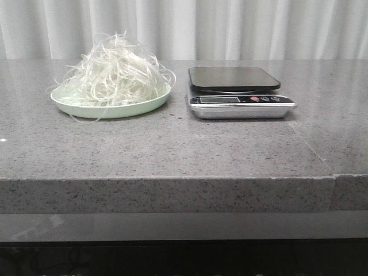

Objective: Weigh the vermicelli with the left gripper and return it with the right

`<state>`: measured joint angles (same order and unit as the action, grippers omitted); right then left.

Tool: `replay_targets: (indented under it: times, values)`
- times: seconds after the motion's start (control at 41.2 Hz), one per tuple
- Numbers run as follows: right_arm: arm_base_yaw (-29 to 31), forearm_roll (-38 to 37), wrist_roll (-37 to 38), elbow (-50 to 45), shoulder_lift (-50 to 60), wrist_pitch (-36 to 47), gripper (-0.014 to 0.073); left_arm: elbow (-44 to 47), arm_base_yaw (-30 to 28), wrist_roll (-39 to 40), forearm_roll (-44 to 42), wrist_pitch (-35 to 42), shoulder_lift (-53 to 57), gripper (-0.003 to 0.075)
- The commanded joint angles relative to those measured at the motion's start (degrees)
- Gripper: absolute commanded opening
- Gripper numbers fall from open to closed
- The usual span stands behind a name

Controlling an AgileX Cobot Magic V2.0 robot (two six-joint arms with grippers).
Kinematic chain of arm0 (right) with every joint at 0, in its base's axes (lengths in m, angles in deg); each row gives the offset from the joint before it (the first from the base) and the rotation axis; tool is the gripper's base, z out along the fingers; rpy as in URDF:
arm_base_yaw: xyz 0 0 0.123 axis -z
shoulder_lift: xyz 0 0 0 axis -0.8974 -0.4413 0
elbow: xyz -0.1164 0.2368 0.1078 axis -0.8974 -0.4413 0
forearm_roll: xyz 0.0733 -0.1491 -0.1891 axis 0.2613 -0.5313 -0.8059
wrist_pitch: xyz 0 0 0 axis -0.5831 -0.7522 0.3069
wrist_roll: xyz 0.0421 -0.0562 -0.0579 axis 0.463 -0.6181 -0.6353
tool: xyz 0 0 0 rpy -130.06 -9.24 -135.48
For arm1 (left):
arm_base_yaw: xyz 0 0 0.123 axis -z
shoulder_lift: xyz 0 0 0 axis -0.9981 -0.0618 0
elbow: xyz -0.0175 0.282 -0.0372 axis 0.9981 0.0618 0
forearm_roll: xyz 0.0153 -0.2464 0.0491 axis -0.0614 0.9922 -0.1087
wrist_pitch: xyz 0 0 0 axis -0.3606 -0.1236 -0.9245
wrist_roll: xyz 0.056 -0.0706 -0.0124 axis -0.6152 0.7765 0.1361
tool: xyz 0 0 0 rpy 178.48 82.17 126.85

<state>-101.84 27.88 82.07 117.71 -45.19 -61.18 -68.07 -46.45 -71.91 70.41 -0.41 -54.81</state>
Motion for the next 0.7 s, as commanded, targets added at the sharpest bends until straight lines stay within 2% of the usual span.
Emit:
replay_targets:
  times: [0.0, 0.388, 0.558, 0.68]
  values:
    - [1.0, -1.0, 1.2, -2.5, 6.1, 3.1, 0.0461, -1.5, 0.2, 0.1, 0.2, 5.0, 0.1, 0.0491]
    - [1.7, -1.1, 1.2, -15.6, 23.7, -5.5, 0.0461, -1.5, 0.2, 0.1, 0.2, 5.1, 0.1, 0.0491]
    - [1.7, -1.1, 1.2, -19.6, 28.3, -6.0, 0.0459, -1.5, 0.2, 0.1, 0.2, 5.1, 0.1, 0.049]
    - [1.7, -1.1, 1.2, -20.4, 28.9, -6.2, 0.0397, -1.5, 0.2, 0.1, 0.2, 5.0, 0.1, 0.044]
